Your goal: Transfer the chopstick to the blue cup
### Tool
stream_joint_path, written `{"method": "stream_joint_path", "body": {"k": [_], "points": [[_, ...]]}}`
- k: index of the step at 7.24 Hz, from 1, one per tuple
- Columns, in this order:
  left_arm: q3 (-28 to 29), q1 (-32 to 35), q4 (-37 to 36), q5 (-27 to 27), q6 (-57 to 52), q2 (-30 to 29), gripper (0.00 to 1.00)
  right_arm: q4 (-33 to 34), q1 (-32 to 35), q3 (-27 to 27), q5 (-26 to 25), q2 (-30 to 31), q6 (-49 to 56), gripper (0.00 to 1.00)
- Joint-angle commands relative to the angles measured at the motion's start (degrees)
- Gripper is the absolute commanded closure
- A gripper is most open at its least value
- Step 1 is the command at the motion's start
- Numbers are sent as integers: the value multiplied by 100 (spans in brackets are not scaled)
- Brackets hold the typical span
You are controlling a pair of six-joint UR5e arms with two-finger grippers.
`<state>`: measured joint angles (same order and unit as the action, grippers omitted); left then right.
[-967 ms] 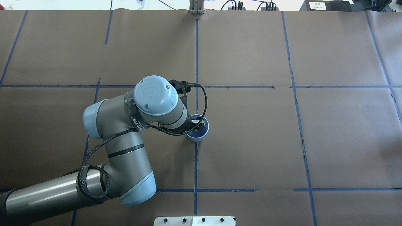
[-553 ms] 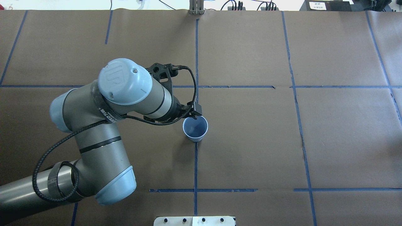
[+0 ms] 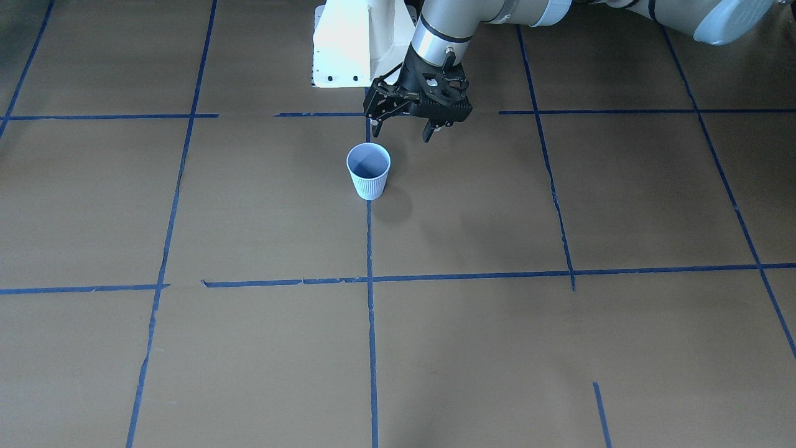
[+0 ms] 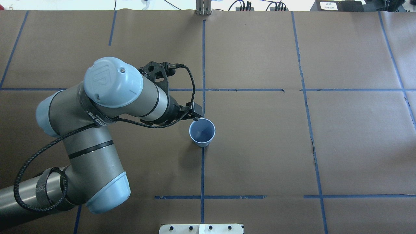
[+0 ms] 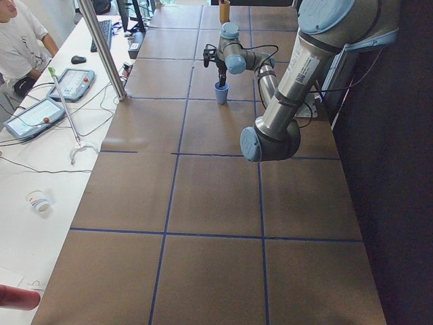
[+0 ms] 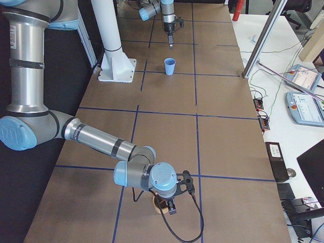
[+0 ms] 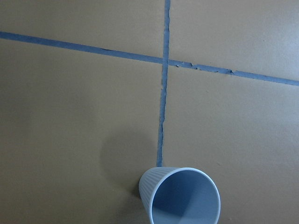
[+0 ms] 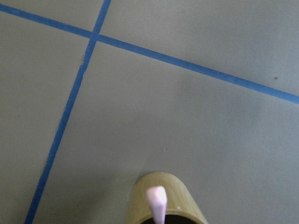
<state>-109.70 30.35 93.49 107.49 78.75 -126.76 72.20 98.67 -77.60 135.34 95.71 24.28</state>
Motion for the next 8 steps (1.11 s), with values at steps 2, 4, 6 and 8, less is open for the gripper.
{"method": "stream_joint_path", "body": {"k": [2, 4, 6, 8], "points": [[-78, -2, 2, 0, 9, 37, 1, -197, 3, -79, 28, 9, -3, 51], [-96, -2, 2, 0, 9, 37, 1, -644, 3, -80, 45, 71, -37, 50], [-148, -2, 2, 0, 158, 37, 1, -681, 3, -79, 229, 79, -29, 50], [-175, -11, 11, 0, 150, 107, 1, -681, 3, -106, 317, 71, -29, 51]]}}
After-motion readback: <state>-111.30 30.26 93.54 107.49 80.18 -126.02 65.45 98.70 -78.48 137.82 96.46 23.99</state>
